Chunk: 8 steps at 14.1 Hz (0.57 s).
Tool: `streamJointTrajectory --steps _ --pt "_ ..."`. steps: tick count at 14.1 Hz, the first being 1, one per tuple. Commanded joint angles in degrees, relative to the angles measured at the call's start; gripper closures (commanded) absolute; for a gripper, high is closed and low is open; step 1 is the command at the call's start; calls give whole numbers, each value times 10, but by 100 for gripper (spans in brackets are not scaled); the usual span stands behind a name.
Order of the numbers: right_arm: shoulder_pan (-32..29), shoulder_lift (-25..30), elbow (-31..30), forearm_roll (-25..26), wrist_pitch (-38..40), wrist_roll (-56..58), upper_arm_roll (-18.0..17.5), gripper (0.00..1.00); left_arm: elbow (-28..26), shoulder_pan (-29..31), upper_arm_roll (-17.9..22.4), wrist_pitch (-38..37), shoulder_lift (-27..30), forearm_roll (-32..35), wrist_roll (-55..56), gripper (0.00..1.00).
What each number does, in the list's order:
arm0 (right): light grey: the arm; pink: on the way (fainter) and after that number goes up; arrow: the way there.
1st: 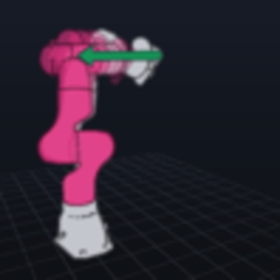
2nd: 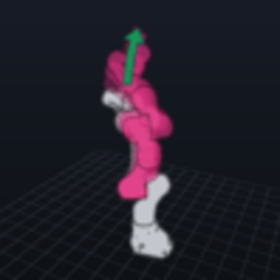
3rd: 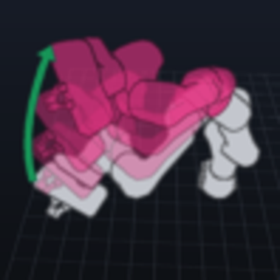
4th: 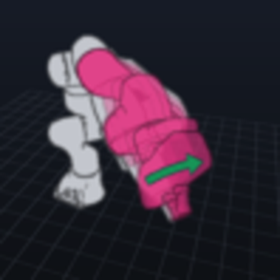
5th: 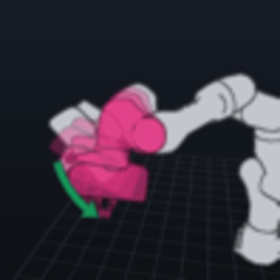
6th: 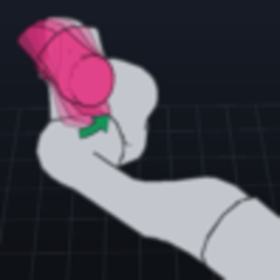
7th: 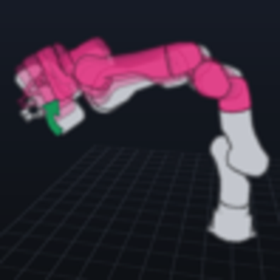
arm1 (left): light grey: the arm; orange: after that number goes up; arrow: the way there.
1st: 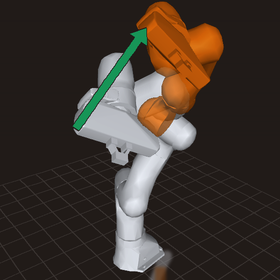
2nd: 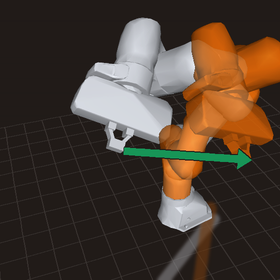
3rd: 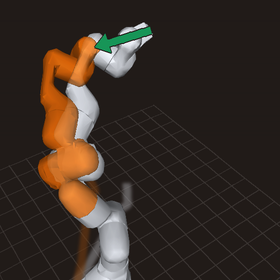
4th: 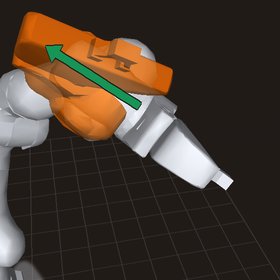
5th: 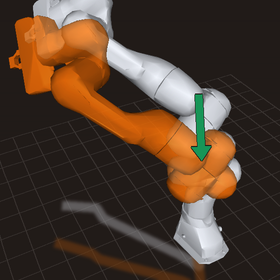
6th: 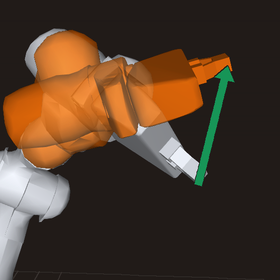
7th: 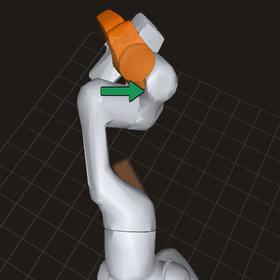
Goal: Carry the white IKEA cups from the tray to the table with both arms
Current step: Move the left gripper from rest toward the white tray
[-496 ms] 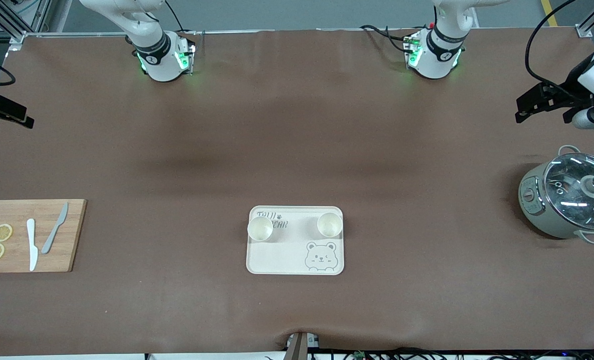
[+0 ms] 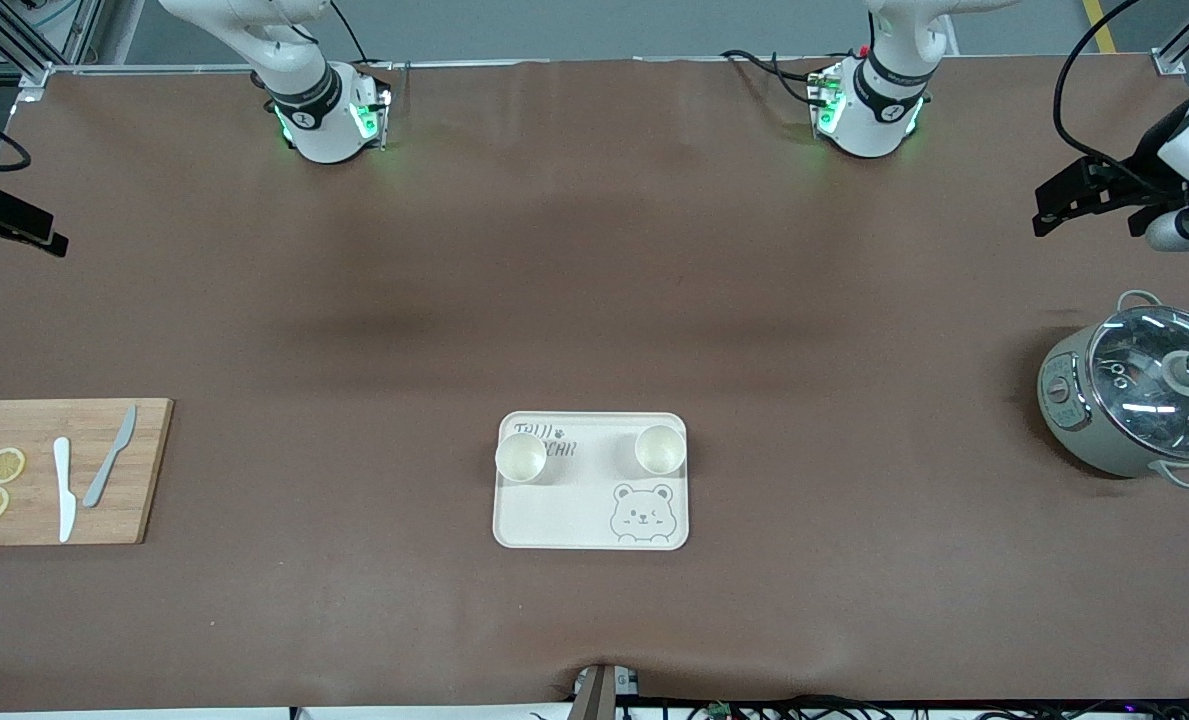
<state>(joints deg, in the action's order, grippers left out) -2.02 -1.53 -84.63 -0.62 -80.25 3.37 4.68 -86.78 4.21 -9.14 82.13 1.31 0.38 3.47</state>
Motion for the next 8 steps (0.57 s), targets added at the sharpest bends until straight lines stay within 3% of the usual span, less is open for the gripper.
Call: streamJointTrajectory --steps 1,8 --pt "-9 13 -11 -2 0 -6 -7 0 8 -2 -3 -10 -6 -4 -6 0" --pt "-9 12 -11 -2 0 -6 -7 0 7 -24 -13 9 -32 -11 8 0"
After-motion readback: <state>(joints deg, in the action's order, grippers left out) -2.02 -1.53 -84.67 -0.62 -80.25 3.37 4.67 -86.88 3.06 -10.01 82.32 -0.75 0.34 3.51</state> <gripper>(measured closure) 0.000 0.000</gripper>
